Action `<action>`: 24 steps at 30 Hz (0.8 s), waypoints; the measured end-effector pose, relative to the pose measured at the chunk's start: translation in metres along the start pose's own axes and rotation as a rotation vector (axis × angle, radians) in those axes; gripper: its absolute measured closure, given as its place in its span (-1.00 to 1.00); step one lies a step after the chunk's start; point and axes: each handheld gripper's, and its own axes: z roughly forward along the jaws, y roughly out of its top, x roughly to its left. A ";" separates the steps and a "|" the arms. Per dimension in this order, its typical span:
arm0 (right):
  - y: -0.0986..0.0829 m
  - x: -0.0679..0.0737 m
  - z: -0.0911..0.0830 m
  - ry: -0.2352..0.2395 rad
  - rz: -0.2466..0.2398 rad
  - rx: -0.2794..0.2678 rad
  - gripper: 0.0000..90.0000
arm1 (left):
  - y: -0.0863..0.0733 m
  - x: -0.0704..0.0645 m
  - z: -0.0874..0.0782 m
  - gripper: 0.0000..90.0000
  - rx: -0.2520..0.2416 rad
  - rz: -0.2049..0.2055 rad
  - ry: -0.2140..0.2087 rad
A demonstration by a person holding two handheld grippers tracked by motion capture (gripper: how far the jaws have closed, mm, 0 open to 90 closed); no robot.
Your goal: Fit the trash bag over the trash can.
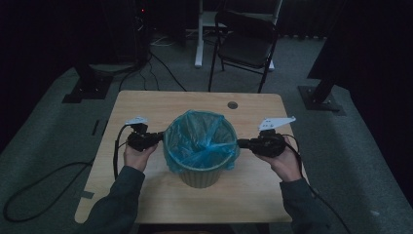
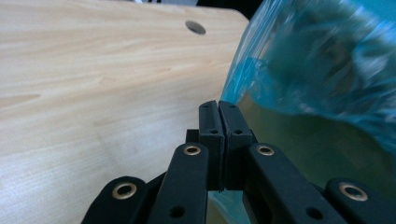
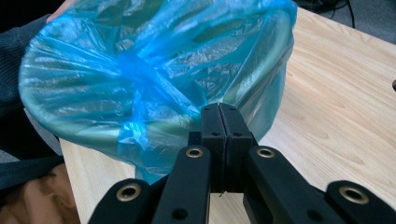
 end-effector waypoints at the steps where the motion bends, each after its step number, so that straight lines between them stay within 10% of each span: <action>1: 0.000 0.000 0.000 0.000 0.000 0.000 1.00 | 0.000 0.000 0.000 0.98 0.000 0.000 0.000; 15: -0.005 -0.001 0.002 0.000 0.007 0.017 1.00 | -0.012 0.010 0.007 0.95 0.054 -0.047 0.003; 24: -0.004 0.000 -0.001 0.002 -0.011 -0.009 0.86 | -0.008 0.006 -0.007 0.58 -0.054 0.025 -0.029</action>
